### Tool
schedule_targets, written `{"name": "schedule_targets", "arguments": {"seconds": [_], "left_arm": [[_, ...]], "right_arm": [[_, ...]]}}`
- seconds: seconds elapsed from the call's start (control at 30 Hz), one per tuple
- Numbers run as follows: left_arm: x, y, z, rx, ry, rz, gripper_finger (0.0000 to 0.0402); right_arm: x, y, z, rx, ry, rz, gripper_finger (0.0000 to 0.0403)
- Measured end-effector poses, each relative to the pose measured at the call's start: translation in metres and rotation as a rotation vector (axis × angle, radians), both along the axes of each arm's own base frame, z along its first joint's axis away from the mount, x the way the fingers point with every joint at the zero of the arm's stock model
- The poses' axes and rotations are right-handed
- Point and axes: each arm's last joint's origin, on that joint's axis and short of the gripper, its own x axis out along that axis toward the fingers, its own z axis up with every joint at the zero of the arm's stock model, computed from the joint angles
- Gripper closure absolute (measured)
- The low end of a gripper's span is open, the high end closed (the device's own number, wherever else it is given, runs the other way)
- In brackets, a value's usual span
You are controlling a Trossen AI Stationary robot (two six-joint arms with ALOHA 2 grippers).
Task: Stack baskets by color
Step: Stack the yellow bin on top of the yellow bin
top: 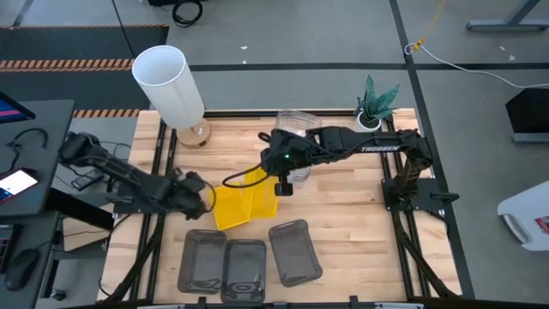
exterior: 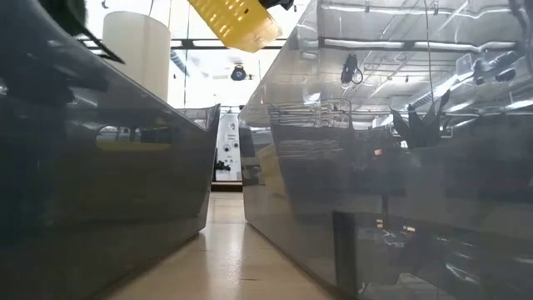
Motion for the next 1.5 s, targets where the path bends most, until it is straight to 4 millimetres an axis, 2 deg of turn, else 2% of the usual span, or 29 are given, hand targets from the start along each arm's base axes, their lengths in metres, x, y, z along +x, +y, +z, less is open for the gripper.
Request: {"name": "schedule_targets", "arguments": {"seconds": [0.23,0.47,0.57,0.63,0.77,0.87,1.0,1.23,1.4,1.5], "left_arm": [[0.035,0.012,-0.012,-0.012,-0.041,-0.099,0.0283],[0.058,0.021,-0.016,0.013,-0.124,-0.176,0.0283],[0.06,0.02,-0.014,0.013,-0.136,-0.202,0.0283],[0.057,0.019,-0.01,0.011,-0.125,-0.21,0.0283],[0.048,0.009,0.006,0.015,-0.21,-0.268,0.0284],[0.037,0.003,0.022,0.016,-0.285,-0.321,0.0286],[0.019,0.001,0.036,0.043,-0.412,-0.339,0.0296],[-0.003,0.001,0.019,0.043,-0.609,-0.343,0.0331],[-0.013,0.003,0.017,0.065,-0.74,-0.358,0.0357],[-0.022,0.004,0.016,0.074,-0.804,-0.391,0.0371]], "right_arm": [[-0.001,0.0,-0.001,-0.001,0.013,0.002,0.039],[-0.004,0.0,-0.003,0.002,0.053,-0.003,0.039],[-0.004,0.0,-0.003,0.004,0.05,-0.005,0.039],[-0.003,0.0,-0.002,0.016,0.038,-0.016,0.039],[0.002,0.0,-0.006,0.041,0.0,-0.04,0.039],[0.004,0.001,-0.012,0.07,-0.007,-0.066,0.039],[0.006,0.007,-0.01,0.083,-0.053,-0.126,0.039],[0.016,0.018,-0.012,0.091,-0.112,-0.124,0.0391],[0.02,0.012,-0.01,0.142,-0.144,-0.105,0.0391],[0.022,0.009,-0.001,0.16,-0.184,-0.099,0.0391]]}}
